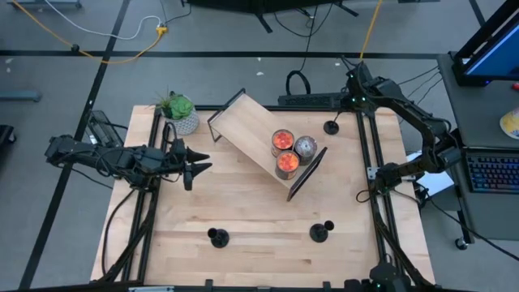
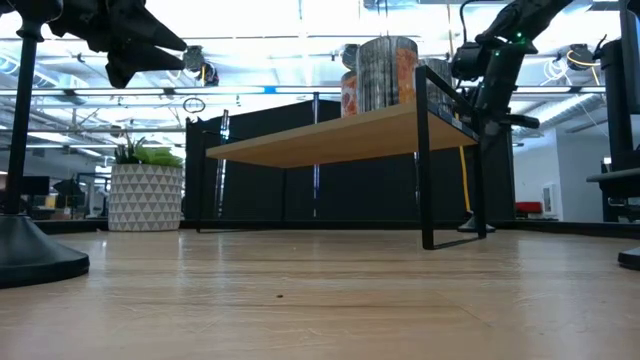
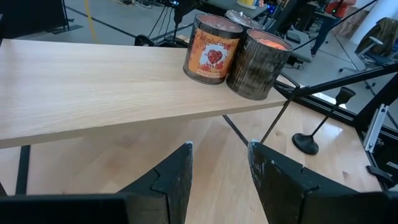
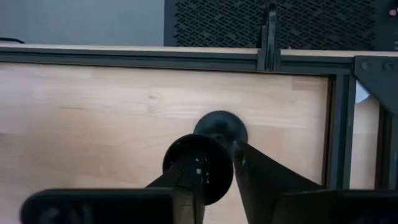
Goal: Pick & Place candle stick holders
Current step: Put the top black candle holder on the shelf
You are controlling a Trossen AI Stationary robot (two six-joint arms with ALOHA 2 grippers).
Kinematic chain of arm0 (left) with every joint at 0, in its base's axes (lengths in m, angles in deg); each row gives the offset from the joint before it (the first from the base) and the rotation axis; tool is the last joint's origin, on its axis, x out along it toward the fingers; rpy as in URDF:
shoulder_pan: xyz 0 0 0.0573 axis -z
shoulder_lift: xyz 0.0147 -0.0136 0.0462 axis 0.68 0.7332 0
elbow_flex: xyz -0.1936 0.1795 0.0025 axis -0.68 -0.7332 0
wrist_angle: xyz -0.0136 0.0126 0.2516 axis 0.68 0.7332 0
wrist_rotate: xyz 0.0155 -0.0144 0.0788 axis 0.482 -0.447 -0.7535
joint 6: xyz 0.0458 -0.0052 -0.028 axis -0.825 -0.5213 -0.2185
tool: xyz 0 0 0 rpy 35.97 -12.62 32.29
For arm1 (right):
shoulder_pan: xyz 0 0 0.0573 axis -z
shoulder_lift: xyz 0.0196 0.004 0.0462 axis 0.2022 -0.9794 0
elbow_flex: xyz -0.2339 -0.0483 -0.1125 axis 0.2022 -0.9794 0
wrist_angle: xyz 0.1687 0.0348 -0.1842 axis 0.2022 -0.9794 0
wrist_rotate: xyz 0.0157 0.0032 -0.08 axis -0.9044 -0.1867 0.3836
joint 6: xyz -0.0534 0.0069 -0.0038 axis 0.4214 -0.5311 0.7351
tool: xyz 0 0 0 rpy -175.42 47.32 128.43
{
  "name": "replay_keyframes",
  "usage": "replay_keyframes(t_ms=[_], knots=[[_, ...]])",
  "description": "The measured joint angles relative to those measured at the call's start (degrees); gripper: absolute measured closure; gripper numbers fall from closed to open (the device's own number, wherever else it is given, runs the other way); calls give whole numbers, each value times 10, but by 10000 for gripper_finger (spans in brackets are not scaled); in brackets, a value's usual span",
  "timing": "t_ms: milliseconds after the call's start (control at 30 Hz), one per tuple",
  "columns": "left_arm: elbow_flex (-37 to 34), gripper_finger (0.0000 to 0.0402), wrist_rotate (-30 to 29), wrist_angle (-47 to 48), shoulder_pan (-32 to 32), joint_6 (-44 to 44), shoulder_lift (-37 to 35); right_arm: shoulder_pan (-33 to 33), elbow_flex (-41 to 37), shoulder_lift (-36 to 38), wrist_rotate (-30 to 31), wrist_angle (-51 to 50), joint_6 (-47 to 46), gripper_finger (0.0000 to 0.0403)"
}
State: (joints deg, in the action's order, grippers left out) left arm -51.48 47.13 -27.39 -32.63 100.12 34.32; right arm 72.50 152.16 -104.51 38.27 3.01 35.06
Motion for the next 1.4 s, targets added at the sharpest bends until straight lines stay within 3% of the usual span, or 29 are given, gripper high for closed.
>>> replay_keyframes(t_ms=[233,500,867,1033,1400], knots=[[0,238,0,0,0,0,0,0,-2,-1,-5,4,13,390],[0,238,0,0,0,0,0,-2,-2,13,-1,10,12,392],[0,238,0,0,0,0,0,-4,-6,111,1,9,7,400],[0,238,0,-1,0,0,0,-19,-6,167,-16,34,-4,400],[0,238,-23,-4,0,13,0,-68,9,234,-128,178,-58,401]])
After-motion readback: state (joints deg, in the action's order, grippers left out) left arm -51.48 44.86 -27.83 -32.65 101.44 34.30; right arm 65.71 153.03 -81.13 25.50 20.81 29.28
